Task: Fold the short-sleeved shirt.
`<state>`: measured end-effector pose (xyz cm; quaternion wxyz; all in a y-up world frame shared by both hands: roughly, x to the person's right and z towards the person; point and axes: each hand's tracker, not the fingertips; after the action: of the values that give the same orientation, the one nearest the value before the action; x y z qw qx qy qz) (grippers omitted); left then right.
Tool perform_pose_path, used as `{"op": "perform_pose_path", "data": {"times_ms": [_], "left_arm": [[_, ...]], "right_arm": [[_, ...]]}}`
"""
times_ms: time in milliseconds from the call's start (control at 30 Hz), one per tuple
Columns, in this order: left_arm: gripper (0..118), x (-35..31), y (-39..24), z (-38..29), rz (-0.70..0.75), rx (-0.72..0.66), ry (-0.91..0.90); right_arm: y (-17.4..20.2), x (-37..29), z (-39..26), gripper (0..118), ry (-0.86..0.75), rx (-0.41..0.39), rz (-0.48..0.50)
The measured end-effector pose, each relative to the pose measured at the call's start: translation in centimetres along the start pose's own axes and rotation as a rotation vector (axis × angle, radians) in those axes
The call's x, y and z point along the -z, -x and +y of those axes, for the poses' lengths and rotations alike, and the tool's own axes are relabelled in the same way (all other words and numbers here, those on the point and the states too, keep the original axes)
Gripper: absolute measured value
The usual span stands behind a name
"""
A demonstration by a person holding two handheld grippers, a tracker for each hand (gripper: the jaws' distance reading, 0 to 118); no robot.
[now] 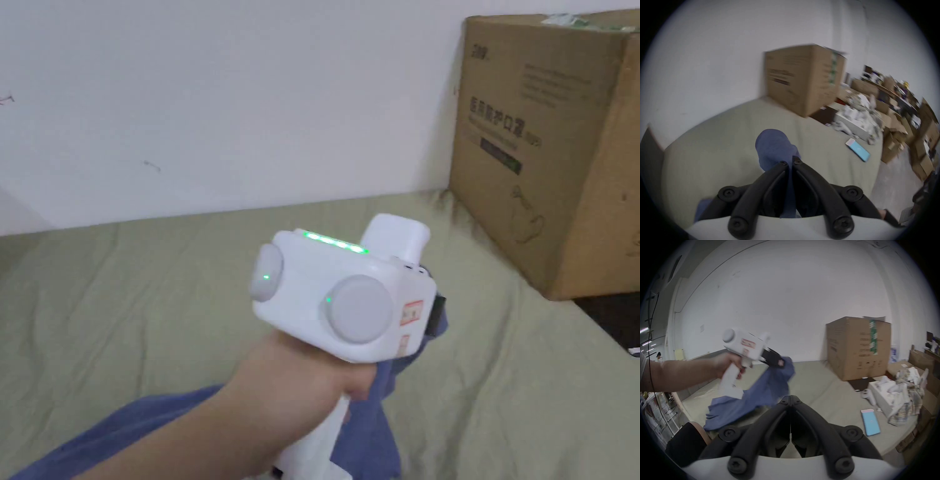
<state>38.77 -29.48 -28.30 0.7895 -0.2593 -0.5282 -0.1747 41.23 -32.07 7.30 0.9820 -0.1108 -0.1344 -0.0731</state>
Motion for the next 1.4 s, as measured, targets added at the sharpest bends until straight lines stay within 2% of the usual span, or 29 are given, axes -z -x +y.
{"op": "perform_pose_path", "data": {"times_ms": [67, 200, 267, 300, 333, 400, 433, 500, 600, 633, 667, 700, 767, 800, 833, 867, 933, 1033, 1100, 1167, 1233, 1267, 1300, 1367, 1400], "left_arm": [[1, 4.9, -4.9, -0.5, -0.076, -0.013, 0.031], [3, 12.2, -10.5, -3.4, -0.099, -0.059, 0.172], [19, 12.9, -11.2, -5.4, -0.114, -0.145, 0.183], [30, 12.6, -11.1, -5.9, -0.147, -0.174, 0.19], [50, 11.5, -10.3, -6.5, -0.167, -0.181, 0.18], [110, 8.6, -8.9, -7.5, -0.155, -0.176, 0.143], [113, 6.3, -7.7, -8.0, -0.141, -0.187, 0.087], [111, 0.4, -4.6, -9.5, -0.114, -0.208, -0.056], [110, -9.3, -0.3, -14.0, 0.113, -0.211, -0.179], [103, -12.6, 1.1, -15.9, 0.193, -0.21, -0.217], [88, -15.8, 2.2, -17.9, 0.263, -0.205, -0.22], [59, -18.5, 3.0, -19.4, 0.332, -0.21, -0.226], [9, -23.6, 4.8, -23.1, 0.495, -0.267, -0.265], [2, -25.9, 5.5, -24.8, 0.559, -0.317, -0.268], [2, -28.2, 6.2, -26.6, 0.615, -0.386, -0.279], [0, -30.1, 6.9, -28.3, 0.605, -0.456, -0.298], [0, -32.0, 8.0, -30.4, 0.597, -0.509, -0.259], [0, -32.5, 9.8, -31.9, 0.646, -0.481, -0.223], [0, -32.3, 11.7, -31.9, 0.612, -0.525, -0.23], [0, -30.6, 14.5, -31.1, 0.604, -0.537, -0.258], [0, -27.3, 18.9, -30.8, 0.636, -0.492, -0.204], [4, -25.2, 21.6, -30.7, 0.627, -0.493, -0.148], [27, -23.1, 24.1, -30.9, 0.588, -0.497, -0.116], [89, -18.1, 29.7, -31.8, 0.602, -0.553, 0.019], [114, -16.1, 31.7, -32.4, 0.603, -0.578, 0.079]], "right_arm": [[-1.6, -1.9, -0.4, 0, 0.006, 0.01, -0.055], [-3.6, -4.2, -1.3, 0, 0.038, 0.02, -0.126], [-4.2, -4.7, -2.1, 0, 0.056, 0.022, -0.146], [-4.4, -4.8, -2.5, 0, 0.062, 0.023, -0.154], [-4.6, -4.6, -2.8, 0, 0.067, 0.025, -0.159], [-4.9, -4.0, -3.4, 0, 0.087, 0.032, -0.161], [-4.9, -3.4, -3.5, 0, 0.092, 0.032, -0.159], [-4.6, -2.4, -3.4, 0, 0.088, 0.024, -0.139], [-3.4, -0.4, -3.0, 0, 0.035, -0.03, -0.088], [-3.0, 0.4, -2.8, 0, 0.032, -0.041, -0.08], [-2.4, 1.2, -2.7, 0, 0.031, -0.05, -0.071], [-1.9, 1.8, -2.6, 0, 0.031, -0.055, -0.061], [-0.8, 3.1, -2.5, 0, 0.03, -0.056, -0.027], [-0.1, 3.7, -2.5, 0, 0.033, -0.055, -0.009], [0.6, 4.3, -2.6, 0, 0.037, -0.058, 0.008], [1.4, 4.8, -2.6, 0, 0.046, -0.061, 0.02], [2.9, 5.7, -2.7, 0, 0.061, -0.068, 0.041], [4.9, 7.0, -2.9, 0, 0.094, -0.06, 0.087], [6.1, 7.8, -2.8, 0, 0.115, -0.049, 0.114], [7.2, 8.6, -2.8, 0, 0.129, -0.073, 0.122], [7.9, 9.5, -2.7, 0, 0.147, -0.11, 0.121], [8.1, 10.0, -2.7, 0, 0.154, -0.119, 0.118], [8.1, 10.5, -2.6, 0, 0.158, -0.121, 0.114], [8.2, 11.6, -2.5, 0, 0.171, -0.122, 0.098], [8.2, 12.1, -2.6, 0, 0.178, -0.12, 0.093]]}}
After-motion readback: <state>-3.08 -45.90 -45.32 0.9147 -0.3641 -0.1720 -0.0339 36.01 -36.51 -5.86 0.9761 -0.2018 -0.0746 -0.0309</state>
